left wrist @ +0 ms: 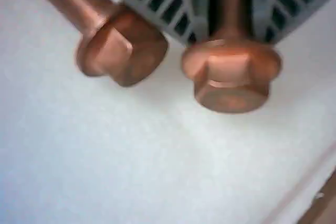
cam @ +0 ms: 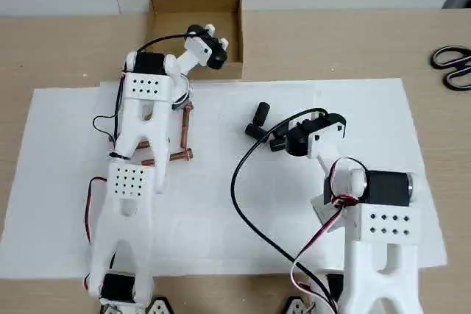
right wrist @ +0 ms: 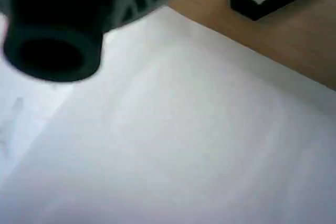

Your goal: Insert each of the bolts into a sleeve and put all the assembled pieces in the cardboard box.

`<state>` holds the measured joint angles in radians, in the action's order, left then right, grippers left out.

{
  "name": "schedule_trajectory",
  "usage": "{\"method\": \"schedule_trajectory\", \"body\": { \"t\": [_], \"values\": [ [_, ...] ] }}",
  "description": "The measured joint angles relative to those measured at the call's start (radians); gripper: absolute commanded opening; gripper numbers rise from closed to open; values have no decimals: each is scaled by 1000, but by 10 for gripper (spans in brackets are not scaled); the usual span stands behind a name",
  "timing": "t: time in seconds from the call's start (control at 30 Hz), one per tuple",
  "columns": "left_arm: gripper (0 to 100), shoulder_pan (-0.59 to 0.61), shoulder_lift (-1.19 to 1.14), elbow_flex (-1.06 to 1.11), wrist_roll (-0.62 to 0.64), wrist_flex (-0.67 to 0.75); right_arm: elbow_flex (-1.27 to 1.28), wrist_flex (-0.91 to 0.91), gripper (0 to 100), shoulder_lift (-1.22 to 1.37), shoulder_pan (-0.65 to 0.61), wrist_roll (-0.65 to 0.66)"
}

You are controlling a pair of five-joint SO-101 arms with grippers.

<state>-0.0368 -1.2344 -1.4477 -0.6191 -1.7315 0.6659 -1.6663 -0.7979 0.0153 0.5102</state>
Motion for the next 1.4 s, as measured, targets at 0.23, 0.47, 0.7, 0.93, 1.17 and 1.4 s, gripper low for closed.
{"method": "schedule_trajectory", "body": {
  "t": [0.23, 0.47, 0.7, 0.93, 1.17, 1.4],
  "values": [
    [6, -9, 256, -2, 123, -3, -20, -2, 6, 0, -2, 0],
    [6, -51, 571, 25, 259, -3, -183, -31, 6, 0, -2, -52],
    [6, -63, 882, 207, 285, -3, -235, -43, 3, -14, -31, -207],
    [6, -80, 1275, 500, 425, -3, -302, -48, 2, -199, -253, -334],
    [6, -81, 1708, 910, 681, -3, -298, -51, 2, -308, -328, -362],
    [6, -81, 2042, 1315, 809, 23, -164, -23, 3, -446, -330, -365]
  ]
}}
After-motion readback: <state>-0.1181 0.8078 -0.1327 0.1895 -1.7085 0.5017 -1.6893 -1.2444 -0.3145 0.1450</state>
